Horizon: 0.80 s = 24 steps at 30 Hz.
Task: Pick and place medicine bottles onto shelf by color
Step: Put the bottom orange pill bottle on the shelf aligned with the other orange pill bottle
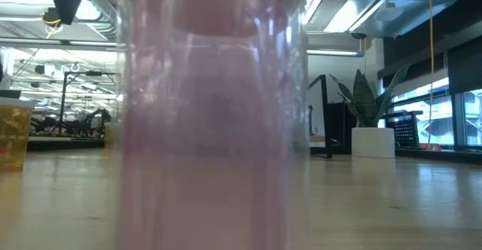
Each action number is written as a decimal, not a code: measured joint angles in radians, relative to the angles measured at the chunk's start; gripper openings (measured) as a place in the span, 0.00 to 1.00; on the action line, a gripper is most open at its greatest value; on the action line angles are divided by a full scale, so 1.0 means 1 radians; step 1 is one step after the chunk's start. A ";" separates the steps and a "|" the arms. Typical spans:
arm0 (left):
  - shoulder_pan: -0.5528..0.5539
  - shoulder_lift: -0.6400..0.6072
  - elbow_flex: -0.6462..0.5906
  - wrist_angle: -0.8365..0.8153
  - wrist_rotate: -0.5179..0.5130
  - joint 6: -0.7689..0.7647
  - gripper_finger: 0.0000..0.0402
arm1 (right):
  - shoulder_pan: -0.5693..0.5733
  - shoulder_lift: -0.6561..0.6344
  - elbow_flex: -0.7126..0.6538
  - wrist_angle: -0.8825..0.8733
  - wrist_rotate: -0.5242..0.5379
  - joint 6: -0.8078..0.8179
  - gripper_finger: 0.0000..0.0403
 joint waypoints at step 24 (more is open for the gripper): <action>-0.267 0.001 -0.099 0.178 -0.055 -0.055 0.72 | 0.002 0.000 0.000 0.007 -0.808 -0.031 0.53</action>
